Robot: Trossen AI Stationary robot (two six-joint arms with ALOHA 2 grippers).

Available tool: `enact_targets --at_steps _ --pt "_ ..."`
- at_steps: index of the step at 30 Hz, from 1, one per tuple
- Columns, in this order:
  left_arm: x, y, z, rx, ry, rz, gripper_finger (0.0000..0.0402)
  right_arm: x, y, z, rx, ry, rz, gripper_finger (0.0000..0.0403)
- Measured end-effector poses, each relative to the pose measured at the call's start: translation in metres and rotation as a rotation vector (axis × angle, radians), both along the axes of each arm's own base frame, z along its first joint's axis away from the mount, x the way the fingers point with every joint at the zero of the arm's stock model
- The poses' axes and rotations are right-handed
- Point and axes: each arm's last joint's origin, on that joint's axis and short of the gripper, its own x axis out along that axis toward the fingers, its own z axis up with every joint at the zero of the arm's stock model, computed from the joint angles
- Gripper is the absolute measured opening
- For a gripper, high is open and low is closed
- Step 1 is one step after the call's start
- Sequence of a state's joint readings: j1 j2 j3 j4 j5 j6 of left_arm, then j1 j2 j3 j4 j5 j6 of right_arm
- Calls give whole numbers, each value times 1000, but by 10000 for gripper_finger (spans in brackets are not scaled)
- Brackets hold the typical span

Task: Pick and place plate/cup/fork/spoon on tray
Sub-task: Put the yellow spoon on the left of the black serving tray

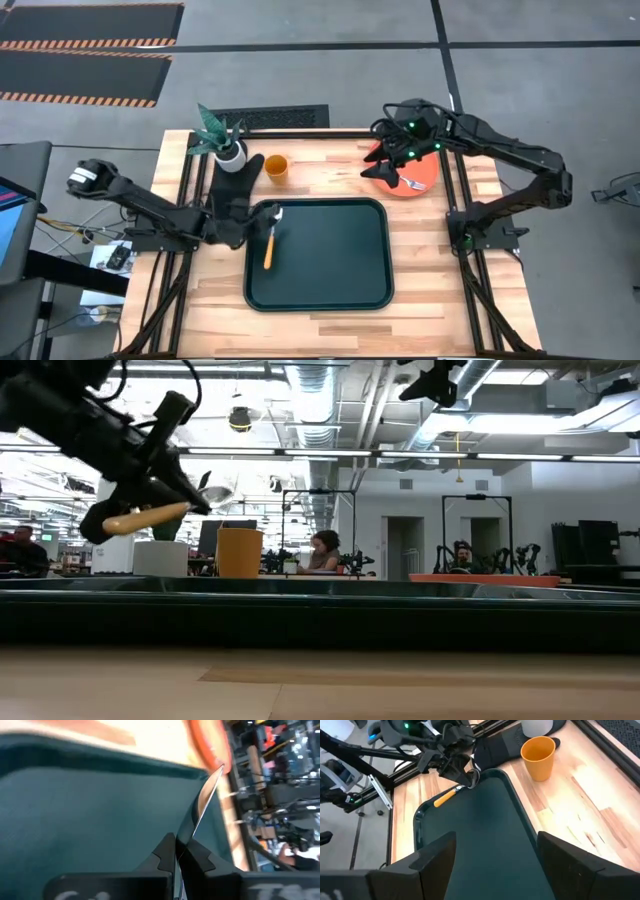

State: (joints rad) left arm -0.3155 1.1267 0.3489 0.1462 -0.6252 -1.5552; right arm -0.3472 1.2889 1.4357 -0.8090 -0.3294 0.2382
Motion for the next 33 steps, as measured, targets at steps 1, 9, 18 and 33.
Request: enact_targets --at_steps 1,9,18,33 --pt "0 -3 -4 -7 13 0 0 1 0 0 0 0 3 301" --pt "0 -28 -31 -91 72 -6 0 5 0 -4 7 19 7 302" --pt "3 -40 -47 -165 64 18 0 5 0 -4 5 13 7 302" --pt "-6 -51 -50 -299 79 47 0 5 0 -4 3 14 8 302"
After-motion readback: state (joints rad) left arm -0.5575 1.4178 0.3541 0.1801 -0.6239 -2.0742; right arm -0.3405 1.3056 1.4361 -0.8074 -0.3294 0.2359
